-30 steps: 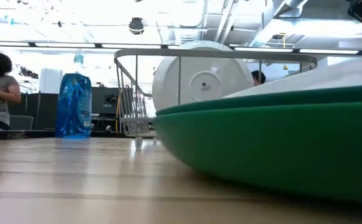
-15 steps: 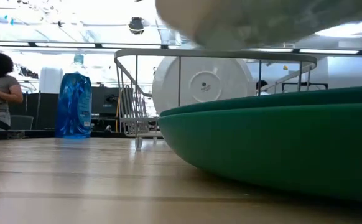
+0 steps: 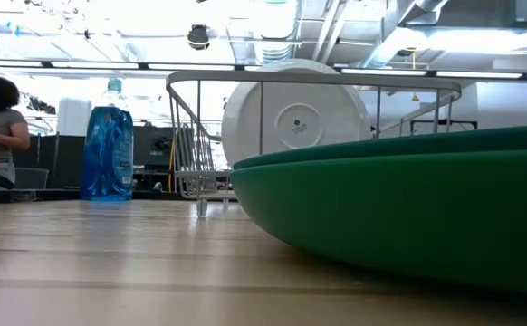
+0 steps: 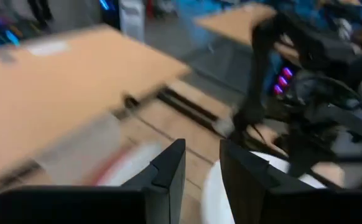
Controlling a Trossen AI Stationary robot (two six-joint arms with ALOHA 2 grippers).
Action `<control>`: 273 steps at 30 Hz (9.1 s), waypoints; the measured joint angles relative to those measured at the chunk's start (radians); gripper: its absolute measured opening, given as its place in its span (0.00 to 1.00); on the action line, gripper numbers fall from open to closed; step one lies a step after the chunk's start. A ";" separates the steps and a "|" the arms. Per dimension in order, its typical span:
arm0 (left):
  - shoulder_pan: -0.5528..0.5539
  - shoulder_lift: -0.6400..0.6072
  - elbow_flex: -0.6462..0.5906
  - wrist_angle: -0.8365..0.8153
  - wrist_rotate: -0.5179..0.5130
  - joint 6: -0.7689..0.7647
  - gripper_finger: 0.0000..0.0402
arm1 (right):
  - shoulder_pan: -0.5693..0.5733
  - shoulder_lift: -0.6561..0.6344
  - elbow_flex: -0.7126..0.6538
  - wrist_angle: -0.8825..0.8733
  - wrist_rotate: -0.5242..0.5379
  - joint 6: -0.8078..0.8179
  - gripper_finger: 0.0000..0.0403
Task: Sort dishes
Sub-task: Put the white plate in the dish rack
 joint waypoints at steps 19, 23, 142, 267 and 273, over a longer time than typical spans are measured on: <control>0.316 -0.263 0.003 -0.006 -0.178 0.377 0.23 | -0.630 -0.201 0.002 0.680 -0.233 -0.800 0.00; 0.422 -0.288 0.003 -0.005 -0.178 0.452 0.23 | -0.758 -0.191 0.002 0.846 -0.440 -0.877 0.00; 0.454 -0.153 -0.071 0.268 0.529 1.273 0.58 | -1.334 0.306 1.296 -0.871 -0.523 -1.060 0.00; 0.771 -0.109 -0.351 0.181 1.737 0.620 0.06 | -1.190 0.215 1.296 -0.993 -0.643 -1.203 0.33; 0.725 -0.110 -0.499 0.227 1.684 0.734 0.06 | -1.190 0.215 1.296 -1.020 -0.617 -1.218 0.33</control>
